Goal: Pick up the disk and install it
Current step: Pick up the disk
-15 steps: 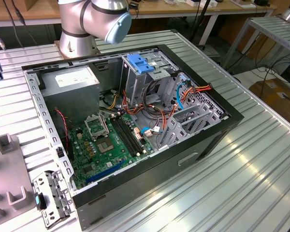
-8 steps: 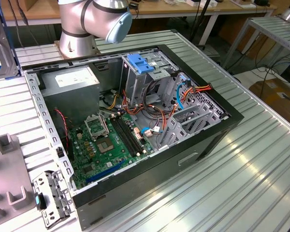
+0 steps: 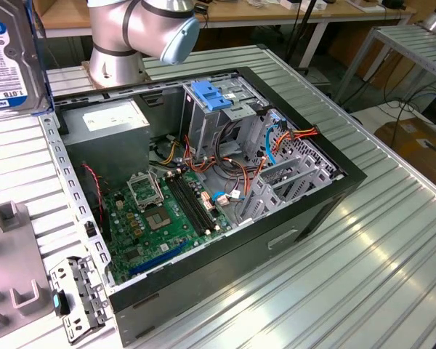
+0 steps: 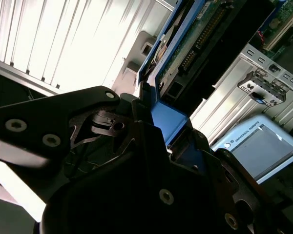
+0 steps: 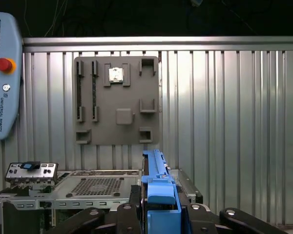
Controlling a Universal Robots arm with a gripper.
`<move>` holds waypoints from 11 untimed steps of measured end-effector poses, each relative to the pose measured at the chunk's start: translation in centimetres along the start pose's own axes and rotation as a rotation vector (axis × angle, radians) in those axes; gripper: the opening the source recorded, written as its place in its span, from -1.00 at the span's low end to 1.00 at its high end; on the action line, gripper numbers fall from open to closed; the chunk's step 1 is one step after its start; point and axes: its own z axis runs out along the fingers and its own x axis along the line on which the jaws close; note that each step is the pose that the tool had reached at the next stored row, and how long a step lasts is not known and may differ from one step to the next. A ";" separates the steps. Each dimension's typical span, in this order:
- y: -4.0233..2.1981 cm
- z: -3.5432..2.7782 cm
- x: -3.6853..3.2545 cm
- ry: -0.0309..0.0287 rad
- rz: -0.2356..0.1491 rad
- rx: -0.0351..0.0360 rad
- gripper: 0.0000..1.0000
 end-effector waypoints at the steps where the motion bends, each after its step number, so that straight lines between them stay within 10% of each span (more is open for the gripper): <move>1: -0.27 0.00 -0.01 0.0000 0.000 0.0000 -0.26; 11: -3.35 0.07 -0.06 0.0001 0.000 0.0000 -0.26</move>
